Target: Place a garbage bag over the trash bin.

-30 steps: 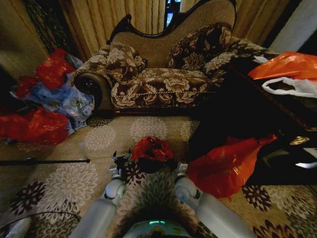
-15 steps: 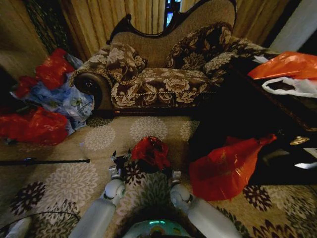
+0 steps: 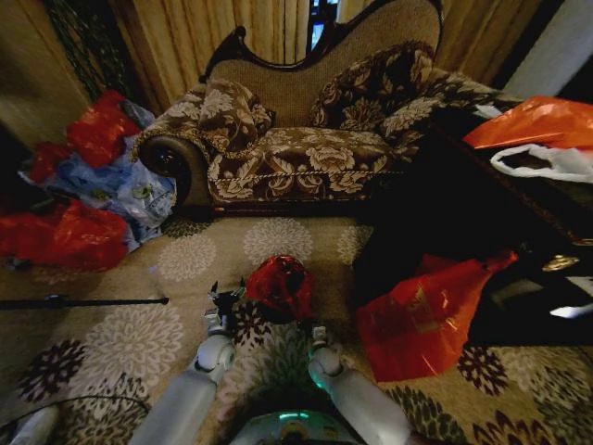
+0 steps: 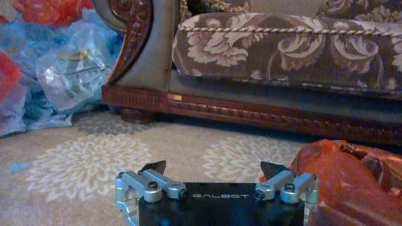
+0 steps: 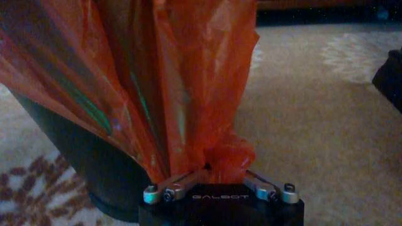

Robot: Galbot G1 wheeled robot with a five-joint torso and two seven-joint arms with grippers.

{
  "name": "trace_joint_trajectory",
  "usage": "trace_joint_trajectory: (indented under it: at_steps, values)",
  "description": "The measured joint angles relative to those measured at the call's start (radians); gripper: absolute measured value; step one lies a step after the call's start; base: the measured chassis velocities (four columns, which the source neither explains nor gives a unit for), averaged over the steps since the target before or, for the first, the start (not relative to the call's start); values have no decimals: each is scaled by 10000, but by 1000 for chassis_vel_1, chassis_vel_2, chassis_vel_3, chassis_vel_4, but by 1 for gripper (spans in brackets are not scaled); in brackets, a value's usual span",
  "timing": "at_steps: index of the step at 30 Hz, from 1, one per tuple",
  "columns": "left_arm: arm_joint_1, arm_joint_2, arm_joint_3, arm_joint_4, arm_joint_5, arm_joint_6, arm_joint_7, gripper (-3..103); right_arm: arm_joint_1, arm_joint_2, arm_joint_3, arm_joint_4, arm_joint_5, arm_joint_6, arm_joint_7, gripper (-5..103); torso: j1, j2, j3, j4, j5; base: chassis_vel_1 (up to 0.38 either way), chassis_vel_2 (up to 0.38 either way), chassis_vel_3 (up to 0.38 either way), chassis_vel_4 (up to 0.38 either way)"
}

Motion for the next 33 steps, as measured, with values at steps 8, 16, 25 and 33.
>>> trace_joint_trajectory:
  at_steps: [8,16,25,33]
  values:
    - [-61,-1,39,126,36,70,125,100,24,475,160,-743,-451,351,-228,0,0,0,0,1,3,0,0,0,0]
    - [-159,-1,283,550,-701,448,819,100,64,405,162,-319,-326,297,-7,0,0,0,0,-1,0,0,0,0,0]
    - [-430,-271,258,1027,-1692,257,1259,100,31,451,-24,-9,-308,224,101,0,0,0,0,2,5,0,0,0,0]
    - [-723,-477,254,1694,-1640,82,1255,92,82,207,-93,170,-308,207,144,0,0,0,0,1,4,0,0,0,0]
